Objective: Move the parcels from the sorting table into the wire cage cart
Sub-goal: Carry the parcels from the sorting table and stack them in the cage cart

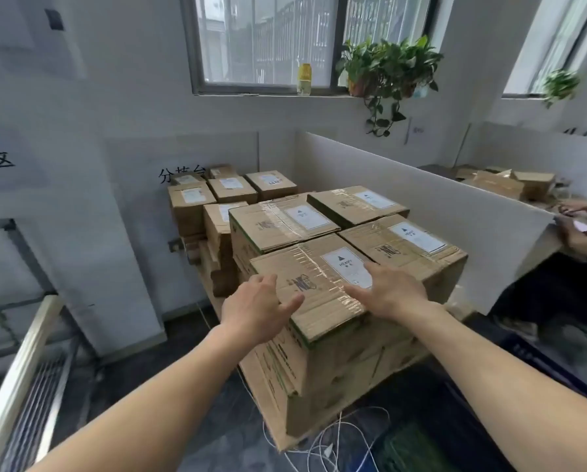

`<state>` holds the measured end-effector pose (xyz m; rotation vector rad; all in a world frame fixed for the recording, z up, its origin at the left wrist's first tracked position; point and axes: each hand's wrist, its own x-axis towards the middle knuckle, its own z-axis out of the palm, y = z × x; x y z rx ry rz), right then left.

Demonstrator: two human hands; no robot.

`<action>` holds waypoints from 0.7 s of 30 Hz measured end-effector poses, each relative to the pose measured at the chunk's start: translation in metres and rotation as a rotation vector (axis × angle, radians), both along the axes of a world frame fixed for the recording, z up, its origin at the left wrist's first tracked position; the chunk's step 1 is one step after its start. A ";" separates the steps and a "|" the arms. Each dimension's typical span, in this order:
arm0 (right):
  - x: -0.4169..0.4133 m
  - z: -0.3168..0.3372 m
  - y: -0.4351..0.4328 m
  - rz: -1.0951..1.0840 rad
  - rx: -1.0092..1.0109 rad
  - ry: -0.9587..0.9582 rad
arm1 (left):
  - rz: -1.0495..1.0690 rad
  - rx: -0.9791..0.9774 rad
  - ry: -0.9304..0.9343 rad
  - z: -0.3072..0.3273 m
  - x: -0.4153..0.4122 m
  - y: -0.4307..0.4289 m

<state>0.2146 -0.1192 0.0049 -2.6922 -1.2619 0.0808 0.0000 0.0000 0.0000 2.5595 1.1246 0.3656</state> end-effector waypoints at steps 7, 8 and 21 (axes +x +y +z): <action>0.023 -0.012 0.000 0.000 -0.026 0.019 | 0.058 -0.074 -0.036 -0.008 0.015 -0.008; 0.024 -0.010 0.000 0.005 -0.029 0.025 | 0.066 -0.075 -0.054 -0.010 0.015 -0.008; 0.022 -0.014 0.007 0.056 0.077 0.214 | 0.266 -0.316 -0.234 -0.039 0.011 0.001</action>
